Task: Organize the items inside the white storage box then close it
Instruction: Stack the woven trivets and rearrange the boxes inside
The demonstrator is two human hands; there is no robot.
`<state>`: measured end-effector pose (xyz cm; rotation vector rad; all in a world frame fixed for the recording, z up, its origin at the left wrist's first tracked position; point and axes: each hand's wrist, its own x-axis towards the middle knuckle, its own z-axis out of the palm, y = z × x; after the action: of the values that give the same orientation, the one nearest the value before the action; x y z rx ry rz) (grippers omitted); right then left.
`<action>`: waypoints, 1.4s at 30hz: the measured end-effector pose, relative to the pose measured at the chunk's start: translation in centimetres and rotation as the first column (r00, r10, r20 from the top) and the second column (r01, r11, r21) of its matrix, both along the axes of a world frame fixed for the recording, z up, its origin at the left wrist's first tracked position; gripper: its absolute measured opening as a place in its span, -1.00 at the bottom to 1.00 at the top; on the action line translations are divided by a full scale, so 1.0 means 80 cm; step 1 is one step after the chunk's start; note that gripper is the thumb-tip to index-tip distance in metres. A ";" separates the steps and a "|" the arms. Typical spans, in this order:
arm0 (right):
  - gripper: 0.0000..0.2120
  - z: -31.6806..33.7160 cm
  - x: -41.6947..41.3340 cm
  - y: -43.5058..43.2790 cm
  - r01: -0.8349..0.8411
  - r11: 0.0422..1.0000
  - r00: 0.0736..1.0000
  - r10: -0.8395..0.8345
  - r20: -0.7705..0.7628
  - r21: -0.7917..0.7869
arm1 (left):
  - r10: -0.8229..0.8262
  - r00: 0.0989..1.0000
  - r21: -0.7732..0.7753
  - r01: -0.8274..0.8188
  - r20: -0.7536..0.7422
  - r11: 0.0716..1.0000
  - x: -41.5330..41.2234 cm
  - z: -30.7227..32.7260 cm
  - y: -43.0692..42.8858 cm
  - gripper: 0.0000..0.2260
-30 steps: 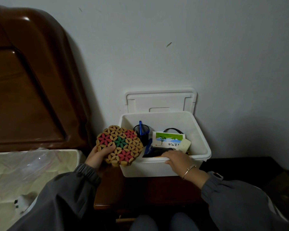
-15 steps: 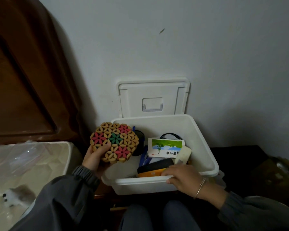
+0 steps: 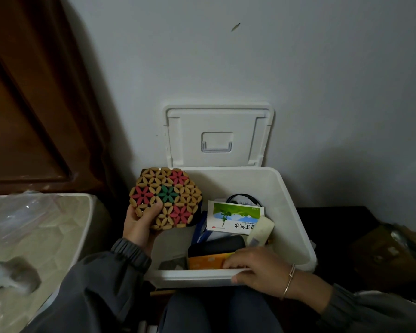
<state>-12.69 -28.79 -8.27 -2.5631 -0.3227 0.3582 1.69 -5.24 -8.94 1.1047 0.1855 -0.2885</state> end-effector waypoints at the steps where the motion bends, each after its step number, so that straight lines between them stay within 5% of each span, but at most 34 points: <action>1: -0.72 0.001 0.004 -0.005 -0.023 0.999 0.998 0.024 -0.052 0.027 | 0.008 1.000 -0.010 -0.008 0.016 1.000 0.002 -0.001 0.000 -0.45; 4: -0.74 0.009 0.023 -0.032 0.052 0.987 0.983 -0.023 -0.184 0.154 | 0.030 0.997 -0.029 -0.028 0.066 0.999 0.011 0.000 0.002 -0.42; 6: -0.74 0.008 0.044 -0.051 0.151 0.978 0.982 -0.132 -0.138 0.143 | 0.040 0.993 -0.015 -0.039 0.108 0.999 0.017 0.001 0.005 -0.38; 9: -0.55 -0.004 0.080 -0.057 0.133 0.985 0.986 -0.143 -0.083 -0.108 | 0.062 0.989 0.011 -0.064 0.131 0.998 0.026 0.000 0.010 -0.36; 14: -0.21 -0.047 0.118 -0.019 -0.108 0.936 0.957 0.006 -0.291 -0.335 | 0.027 0.990 -0.022 -0.024 0.137 0.999 0.033 -0.005 0.013 -0.42; 21: -0.45 -0.079 0.127 0.017 -0.207 0.834 0.932 0.009 -0.363 -0.512 | 0.001 0.990 0.005 -0.001 0.143 1.000 0.036 -0.009 0.015 -0.36; 26: -0.55 -0.082 0.121 0.008 -0.134 0.924 0.901 -0.037 -0.432 -0.359 | -0.004 0.990 -0.020 0.007 0.144 1.000 0.037 -0.010 0.017 -0.36; 31: -0.39 -0.069 0.122 -0.003 0.016 0.978 0.873 -0.115 -0.474 -0.208 | 0.003 0.993 -0.054 0.004 0.117 0.999 0.036 -0.008 0.016 -0.42; 36: -0.51 -0.036 0.151 0.004 0.349 0.936 0.706 -0.224 -0.672 0.056 | 0.000 0.995 -0.141 0.015 0.103 0.990 0.035 -0.006 0.023 -0.46; 40: -0.09 -0.063 0.170 0.056 0.432 0.901 0.641 -0.280 -0.715 0.035 | -0.001 0.996 -0.166 0.016 0.093 0.986 0.035 -0.006 0.026 -0.48; 42: -0.06 -0.075 0.172 0.074 0.455 0.887 0.636 -0.264 -0.725 0.076 | 0.005 0.995 -0.173 0.014 0.104 0.985 0.034 -0.005 0.025 -0.51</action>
<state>1.08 -22.90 -14.28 -1.9718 0.4146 1.0180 4.43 -3.26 -9.38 0.9448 0.0632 -0.2454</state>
